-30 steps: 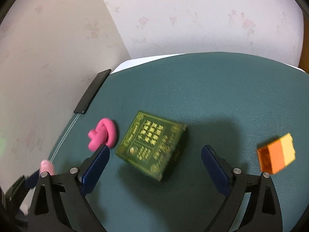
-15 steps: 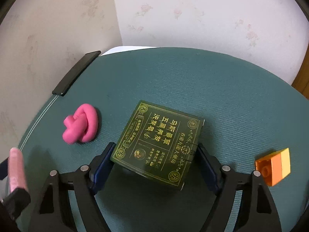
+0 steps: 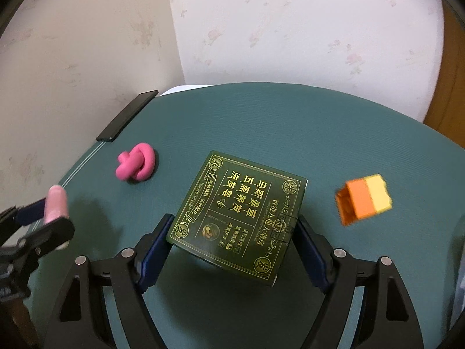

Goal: Organize objects
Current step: 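Carry the green box over the clear bowl with the right tool while the left holds the roller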

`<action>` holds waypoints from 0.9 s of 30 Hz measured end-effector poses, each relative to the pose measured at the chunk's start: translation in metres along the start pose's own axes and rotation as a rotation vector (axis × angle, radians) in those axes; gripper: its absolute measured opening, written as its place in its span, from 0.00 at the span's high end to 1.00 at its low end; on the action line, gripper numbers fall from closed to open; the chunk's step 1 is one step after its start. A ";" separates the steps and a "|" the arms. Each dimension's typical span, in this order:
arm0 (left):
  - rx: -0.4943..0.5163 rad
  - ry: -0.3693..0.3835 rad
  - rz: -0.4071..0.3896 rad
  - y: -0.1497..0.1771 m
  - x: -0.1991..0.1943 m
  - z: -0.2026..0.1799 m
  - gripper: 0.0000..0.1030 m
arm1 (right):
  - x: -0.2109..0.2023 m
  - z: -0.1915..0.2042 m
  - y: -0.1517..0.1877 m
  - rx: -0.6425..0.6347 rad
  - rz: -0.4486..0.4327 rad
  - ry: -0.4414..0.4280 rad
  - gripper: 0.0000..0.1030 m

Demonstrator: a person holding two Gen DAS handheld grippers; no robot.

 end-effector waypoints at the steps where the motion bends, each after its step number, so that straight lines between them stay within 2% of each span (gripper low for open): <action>1: 0.004 0.002 -0.001 0.000 0.000 -0.001 0.25 | -0.004 -0.001 0.002 0.004 -0.005 0.003 0.22; 14: -0.007 0.010 0.022 0.005 0.007 -0.009 0.25 | -0.070 -0.048 0.028 0.086 -0.082 0.034 0.22; 27: 0.092 0.076 0.038 0.016 0.006 -0.072 0.25 | -0.137 -0.122 0.059 0.210 -0.163 0.132 0.22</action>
Point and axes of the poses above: each gripper's, at about its wrist camera, not at the fingertips, and x roughly the way its jaws point, z to its left, y to its underside, the point moved 1 cm from there along x, roughly the way its jaws point, and after that the axes turned 1 degree about -z, right-handed, at the moved point
